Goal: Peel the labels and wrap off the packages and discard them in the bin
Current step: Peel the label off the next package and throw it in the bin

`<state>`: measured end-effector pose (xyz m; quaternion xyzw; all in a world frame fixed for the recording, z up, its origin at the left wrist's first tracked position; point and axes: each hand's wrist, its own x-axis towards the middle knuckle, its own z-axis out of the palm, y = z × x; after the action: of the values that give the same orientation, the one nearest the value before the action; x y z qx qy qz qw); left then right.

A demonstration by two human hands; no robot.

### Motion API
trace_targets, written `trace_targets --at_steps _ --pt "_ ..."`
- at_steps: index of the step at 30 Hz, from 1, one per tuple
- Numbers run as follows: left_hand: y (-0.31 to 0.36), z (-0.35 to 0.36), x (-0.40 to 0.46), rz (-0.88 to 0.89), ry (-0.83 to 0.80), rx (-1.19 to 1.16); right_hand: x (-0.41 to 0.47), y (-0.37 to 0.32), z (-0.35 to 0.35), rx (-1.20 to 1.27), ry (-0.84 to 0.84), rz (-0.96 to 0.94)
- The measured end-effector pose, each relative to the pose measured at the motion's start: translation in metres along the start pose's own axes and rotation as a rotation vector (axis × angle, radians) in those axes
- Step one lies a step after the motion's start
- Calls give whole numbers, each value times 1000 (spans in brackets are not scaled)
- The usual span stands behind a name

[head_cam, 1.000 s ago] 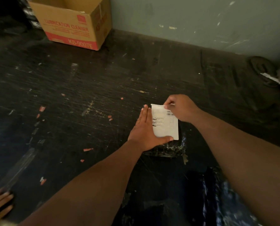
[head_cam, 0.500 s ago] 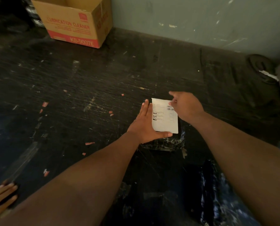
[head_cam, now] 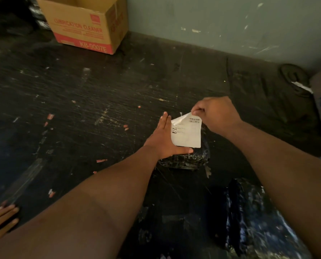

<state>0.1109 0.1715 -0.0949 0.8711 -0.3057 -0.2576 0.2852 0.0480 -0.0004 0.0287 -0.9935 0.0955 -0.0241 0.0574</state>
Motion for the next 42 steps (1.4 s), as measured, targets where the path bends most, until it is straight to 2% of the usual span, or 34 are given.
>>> trace_targets --at_steps 4,14,29,42 --pt "3 0 -1 -4 14 19 -14 2 -16 -24 -38 -79" --pt "7 -1 -10 25 70 78 -43 -3 -21 20 -64 -28" --pt "5 12 -22 14 90 90 -66 -20 -28 -124 -62 -61" --pt "9 13 -25 -2 80 27 -89 -22 -44 -121 51 -65"
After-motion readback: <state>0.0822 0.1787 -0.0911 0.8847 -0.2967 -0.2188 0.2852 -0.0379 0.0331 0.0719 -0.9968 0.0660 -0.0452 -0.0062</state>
